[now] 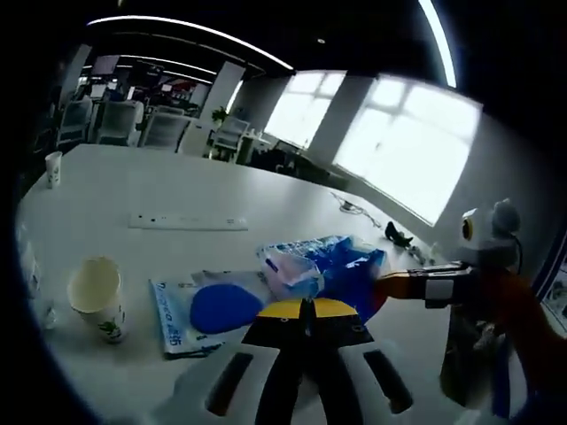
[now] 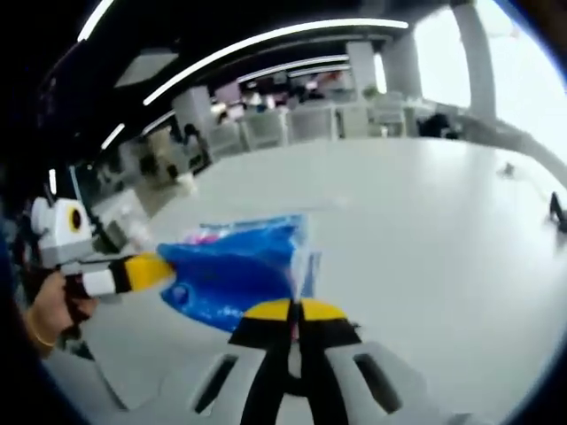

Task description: Arrange the tabletop items into an orderly group along one side of the table until the central work area is clear of visible clutter.

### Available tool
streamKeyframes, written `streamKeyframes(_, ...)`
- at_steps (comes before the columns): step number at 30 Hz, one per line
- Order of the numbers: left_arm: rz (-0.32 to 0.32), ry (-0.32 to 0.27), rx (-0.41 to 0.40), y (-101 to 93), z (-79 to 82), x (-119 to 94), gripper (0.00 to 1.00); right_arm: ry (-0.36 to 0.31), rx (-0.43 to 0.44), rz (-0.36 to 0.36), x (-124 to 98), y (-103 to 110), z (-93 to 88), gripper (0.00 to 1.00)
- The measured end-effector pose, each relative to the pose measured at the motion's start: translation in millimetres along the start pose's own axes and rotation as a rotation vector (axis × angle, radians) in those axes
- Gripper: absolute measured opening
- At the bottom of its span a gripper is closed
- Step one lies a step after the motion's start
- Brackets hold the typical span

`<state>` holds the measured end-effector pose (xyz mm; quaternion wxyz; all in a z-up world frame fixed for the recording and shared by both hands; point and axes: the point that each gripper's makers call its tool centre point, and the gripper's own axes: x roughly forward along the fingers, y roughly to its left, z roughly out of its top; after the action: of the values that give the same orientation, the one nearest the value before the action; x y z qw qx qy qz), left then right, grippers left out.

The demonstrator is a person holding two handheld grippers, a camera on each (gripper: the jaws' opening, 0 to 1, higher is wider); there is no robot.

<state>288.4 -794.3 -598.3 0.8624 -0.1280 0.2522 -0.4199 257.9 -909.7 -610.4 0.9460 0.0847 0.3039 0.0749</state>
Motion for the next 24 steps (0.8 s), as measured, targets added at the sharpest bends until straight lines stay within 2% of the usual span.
streamKeyframes(12,-0.008,-0.007,-0.036,-6.7,-8.2,41.8,0.00,0.002,0.037,-0.050,9.1,-37.3,0.2,0.00)
streamKeyframes(24,0.002,-0.017,-0.079,-2.4,-23.3,82.9,0.00,0.011,0.043,-0.113,23.9,-73.0,-3.9,0.00)
